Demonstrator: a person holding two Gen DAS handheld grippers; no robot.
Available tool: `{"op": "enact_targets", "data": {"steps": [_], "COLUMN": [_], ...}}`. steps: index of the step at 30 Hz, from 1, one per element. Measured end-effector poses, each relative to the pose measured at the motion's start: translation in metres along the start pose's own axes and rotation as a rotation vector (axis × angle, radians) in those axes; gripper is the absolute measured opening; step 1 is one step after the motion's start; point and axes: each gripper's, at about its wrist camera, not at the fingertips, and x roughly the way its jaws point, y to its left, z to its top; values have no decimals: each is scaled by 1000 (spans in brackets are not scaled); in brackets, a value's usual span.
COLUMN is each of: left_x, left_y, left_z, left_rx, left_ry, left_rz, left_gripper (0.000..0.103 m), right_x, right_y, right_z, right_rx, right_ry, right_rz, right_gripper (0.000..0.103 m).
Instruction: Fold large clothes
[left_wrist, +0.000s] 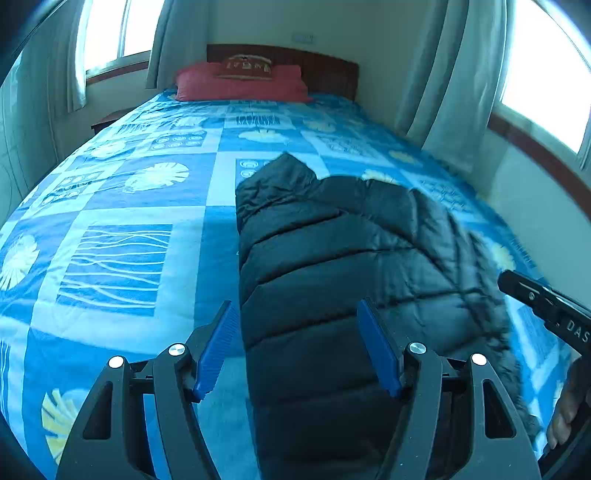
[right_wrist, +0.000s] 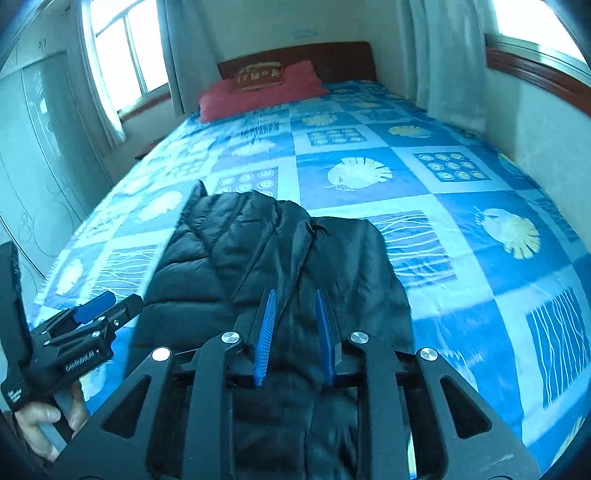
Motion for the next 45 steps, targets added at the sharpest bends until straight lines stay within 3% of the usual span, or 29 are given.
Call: {"op": "enact_targets", "data": {"steps": [4, 16, 34, 45], "left_x": [18, 61, 70, 54], "left_y": [-4, -19, -25, -22], "left_z": [-3, -12, -18, -9], "left_rx": [-29, -13, 6, -15], "left_ry": [26, 80, 77, 77], "left_rz": [-23, 13, 49, 37], "left_gripper": [67, 69, 69, 71], "right_x": [33, 73, 80, 59], "right_y": [-15, -39, -41, -43], "right_z": [-11, -40, -44, -43], "right_rx": [15, 42, 49, 74], "right_ry": [71, 44, 34, -14], "right_rz": [-35, -31, -37, -4], "right_gripper": [21, 19, 19, 19]}}
